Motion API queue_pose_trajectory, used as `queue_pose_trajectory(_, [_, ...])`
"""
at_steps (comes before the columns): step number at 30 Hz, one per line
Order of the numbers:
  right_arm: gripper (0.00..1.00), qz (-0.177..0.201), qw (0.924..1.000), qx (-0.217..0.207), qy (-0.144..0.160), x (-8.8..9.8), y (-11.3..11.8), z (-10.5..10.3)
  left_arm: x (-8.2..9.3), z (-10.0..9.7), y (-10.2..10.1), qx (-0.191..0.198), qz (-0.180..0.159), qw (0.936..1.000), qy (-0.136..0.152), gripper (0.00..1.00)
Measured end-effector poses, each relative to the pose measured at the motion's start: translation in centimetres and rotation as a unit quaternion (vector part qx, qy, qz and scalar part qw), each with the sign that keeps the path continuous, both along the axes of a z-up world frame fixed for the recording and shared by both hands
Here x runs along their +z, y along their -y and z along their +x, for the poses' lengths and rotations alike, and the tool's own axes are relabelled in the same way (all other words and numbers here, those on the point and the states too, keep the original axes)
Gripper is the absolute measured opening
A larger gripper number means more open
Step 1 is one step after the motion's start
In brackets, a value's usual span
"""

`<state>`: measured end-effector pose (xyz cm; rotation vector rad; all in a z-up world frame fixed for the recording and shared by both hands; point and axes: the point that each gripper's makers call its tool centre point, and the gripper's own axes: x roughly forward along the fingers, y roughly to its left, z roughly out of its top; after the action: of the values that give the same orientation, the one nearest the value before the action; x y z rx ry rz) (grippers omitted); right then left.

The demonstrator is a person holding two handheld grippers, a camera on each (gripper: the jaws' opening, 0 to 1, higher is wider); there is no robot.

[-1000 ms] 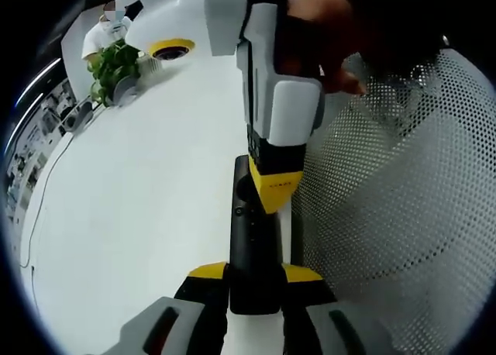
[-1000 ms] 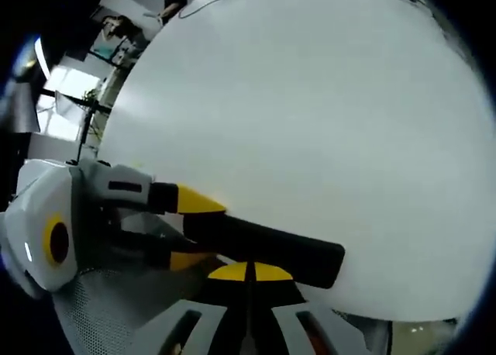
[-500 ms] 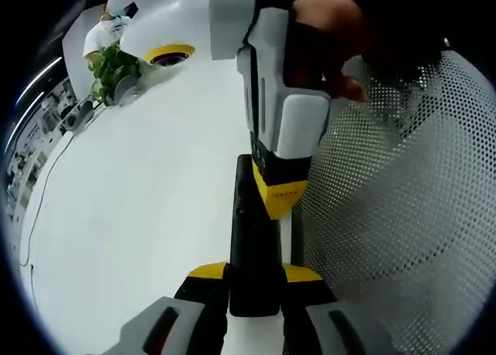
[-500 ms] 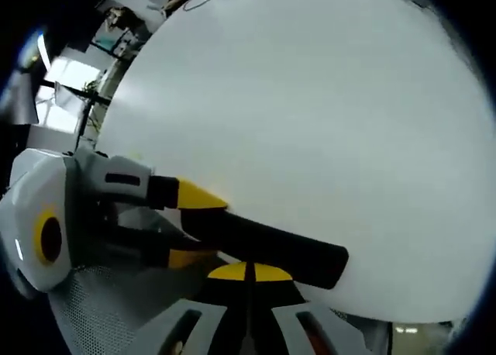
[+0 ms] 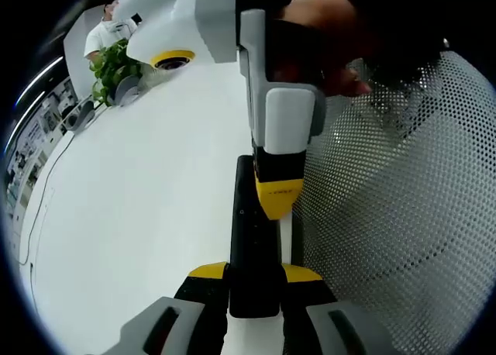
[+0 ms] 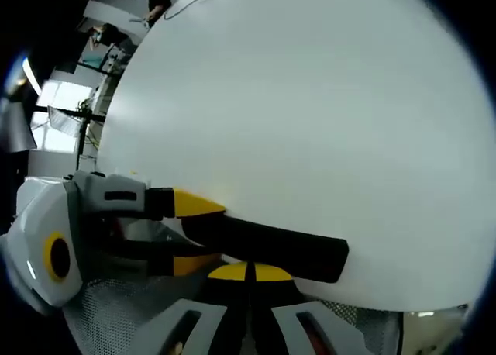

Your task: Press the specified remote control buttons in sequence, fully releasing each button before pressing the next.

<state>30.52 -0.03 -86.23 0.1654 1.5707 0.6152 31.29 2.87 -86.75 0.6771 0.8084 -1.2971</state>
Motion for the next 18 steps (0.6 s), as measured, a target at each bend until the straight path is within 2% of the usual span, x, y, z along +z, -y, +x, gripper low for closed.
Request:
queue_pose_trajectory(2, [0.00,0.004,1.0000,-0.003,0.000,0.1,0.0,0.0,0.0,0.0,0.0,0.000,0.001,1.0000,0.000,0.25])
queue_pose_trajectory(6, [0.00,0.064,0.9972,-0.037,0.014,1.2,-1.6,1.0,0.0,0.0,0.0,0.000,0.000,1.0000,0.001,0.25])
queue_pose_trajectory(9, [0.00,0.063,0.9970,-0.037,0.025,1.1,-1.6,1.3,0.0,0.0,0.0,0.000,0.000,1.0000,0.001,0.25])
queue_pose_trajectory(12, [0.00,0.062,0.9973,-0.033,0.018,0.5,-1.7,1.3,0.0,0.0,0.0,0.000,0.000,1.0000,0.000,0.25])
queue_pose_trajectory(18, [0.00,0.063,0.9975,-0.027,0.019,0.5,-1.9,1.2,-0.1,0.0,0.0,0.000,0.000,1.0000,0.000,0.25])
